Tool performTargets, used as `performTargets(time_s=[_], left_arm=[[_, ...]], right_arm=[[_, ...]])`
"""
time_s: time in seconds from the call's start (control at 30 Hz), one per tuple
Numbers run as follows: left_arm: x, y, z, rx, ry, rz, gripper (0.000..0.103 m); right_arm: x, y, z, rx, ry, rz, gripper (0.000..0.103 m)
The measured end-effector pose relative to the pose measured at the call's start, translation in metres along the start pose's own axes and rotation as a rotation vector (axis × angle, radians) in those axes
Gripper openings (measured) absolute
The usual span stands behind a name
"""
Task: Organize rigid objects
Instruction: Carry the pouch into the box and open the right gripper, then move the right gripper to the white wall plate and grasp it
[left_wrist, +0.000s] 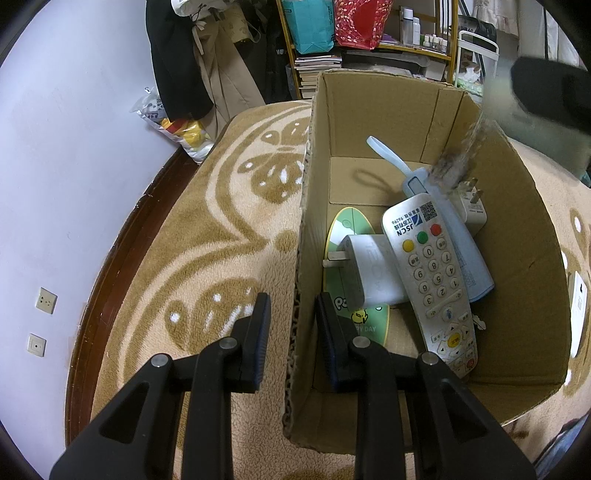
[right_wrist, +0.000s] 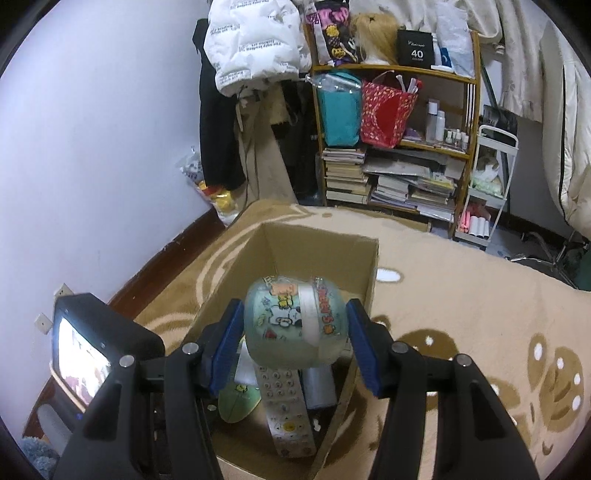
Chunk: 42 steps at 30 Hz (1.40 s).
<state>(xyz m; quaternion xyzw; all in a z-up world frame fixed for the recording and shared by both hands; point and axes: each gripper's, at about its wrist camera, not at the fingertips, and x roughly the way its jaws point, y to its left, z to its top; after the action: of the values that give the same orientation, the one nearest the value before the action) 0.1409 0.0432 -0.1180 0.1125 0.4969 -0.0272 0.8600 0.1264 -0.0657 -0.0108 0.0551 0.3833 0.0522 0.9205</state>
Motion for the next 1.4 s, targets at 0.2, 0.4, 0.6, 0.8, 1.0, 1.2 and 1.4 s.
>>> performTargets(time_s=[0.2,0.4,0.6,0.8,1.0,1.2,1.4], left_arm=[[0.002,0.0,0.0,0.002,0.003,0.003,0.026],[0.001,0.003,0.001,0.003,0.005,0.002,0.026],[0.0,0.004,0.001,0.004,0.004,0.003,0.026],[0.0,0.004,0.002,0.004,0.004,0.003,0.026],[0.0,0.004,0.001,0.004,0.005,0.003,0.026],[0.0,0.004,0.002,0.004,0.005,0.003,0.026],[0.0,0.004,0.001,0.005,0.005,0.003,0.026]], right_arm=[[0.002,0.001,-0.001,-0.011,-0.003,0.001,0.059],[-0.006,-0.002,0.001,-0.004,-0.024,-0.013,0.059],[-0.019,-0.01,0.004,0.016,-0.056,-0.036,0.067],[-0.034,-0.036,0.005,0.077,-0.083,-0.102,0.092],[-0.038,-0.08,-0.006,0.19,-0.055,-0.199,0.103],[-0.041,-0.124,-0.019,0.27,-0.019,-0.315,0.103],[-0.043,-0.167,-0.044,0.359,0.04,-0.406,0.103]])
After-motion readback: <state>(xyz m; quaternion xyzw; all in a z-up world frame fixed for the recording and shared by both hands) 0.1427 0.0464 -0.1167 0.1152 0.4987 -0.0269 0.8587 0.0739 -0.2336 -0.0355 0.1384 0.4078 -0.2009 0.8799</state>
